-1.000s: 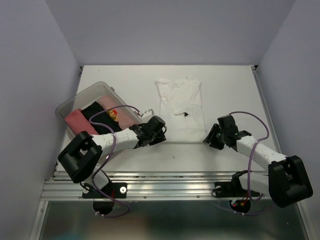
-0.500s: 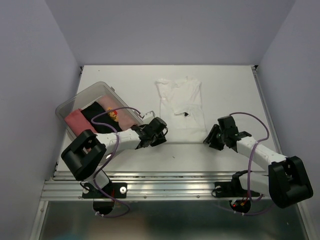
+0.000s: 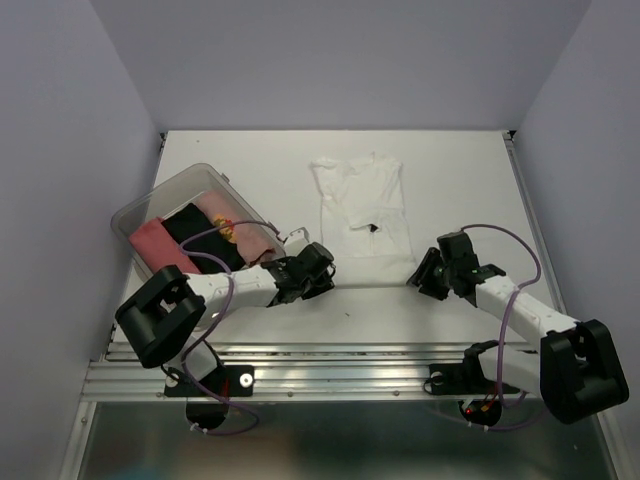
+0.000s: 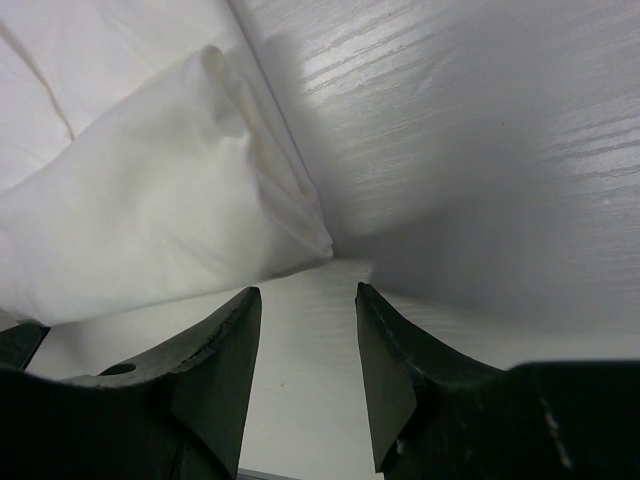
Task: Roll the t-shirts
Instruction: Roll the T-shirt to the center of the board.
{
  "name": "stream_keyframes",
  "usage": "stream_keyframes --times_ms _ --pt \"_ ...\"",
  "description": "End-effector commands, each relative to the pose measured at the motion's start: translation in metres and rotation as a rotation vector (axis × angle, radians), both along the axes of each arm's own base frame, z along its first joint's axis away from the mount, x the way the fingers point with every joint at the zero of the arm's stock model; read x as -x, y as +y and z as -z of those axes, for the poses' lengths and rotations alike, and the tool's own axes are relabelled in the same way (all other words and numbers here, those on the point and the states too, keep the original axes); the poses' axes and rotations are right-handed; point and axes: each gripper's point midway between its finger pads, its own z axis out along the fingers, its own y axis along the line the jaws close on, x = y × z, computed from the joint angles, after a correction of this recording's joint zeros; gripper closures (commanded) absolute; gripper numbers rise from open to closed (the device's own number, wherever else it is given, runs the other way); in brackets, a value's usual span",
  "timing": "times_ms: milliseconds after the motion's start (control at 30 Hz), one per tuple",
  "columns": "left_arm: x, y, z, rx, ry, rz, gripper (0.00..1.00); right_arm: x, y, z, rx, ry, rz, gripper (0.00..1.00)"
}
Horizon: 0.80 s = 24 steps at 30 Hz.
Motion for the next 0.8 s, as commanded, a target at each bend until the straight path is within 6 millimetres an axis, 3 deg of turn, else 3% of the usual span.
stream_keyframes --times_ms 0,100,367,767 --pt "0.002 0.017 -0.010 -0.002 -0.044 -0.083 0.51 -0.005 -0.002 -0.007 -0.008 -0.034 0.016 0.51" --pt "0.004 0.023 -0.011 0.013 -0.047 -0.124 0.51 -0.006 -0.002 -0.008 -0.006 -0.037 0.014 0.51" --pt "0.002 0.017 -0.010 0.040 -0.054 -0.120 0.48 -0.007 -0.001 -0.009 -0.007 -0.035 0.009 0.51" --pt "-0.006 0.006 0.001 0.024 -0.035 -0.129 0.61 -0.006 -0.003 -0.010 0.003 -0.035 0.014 0.50"
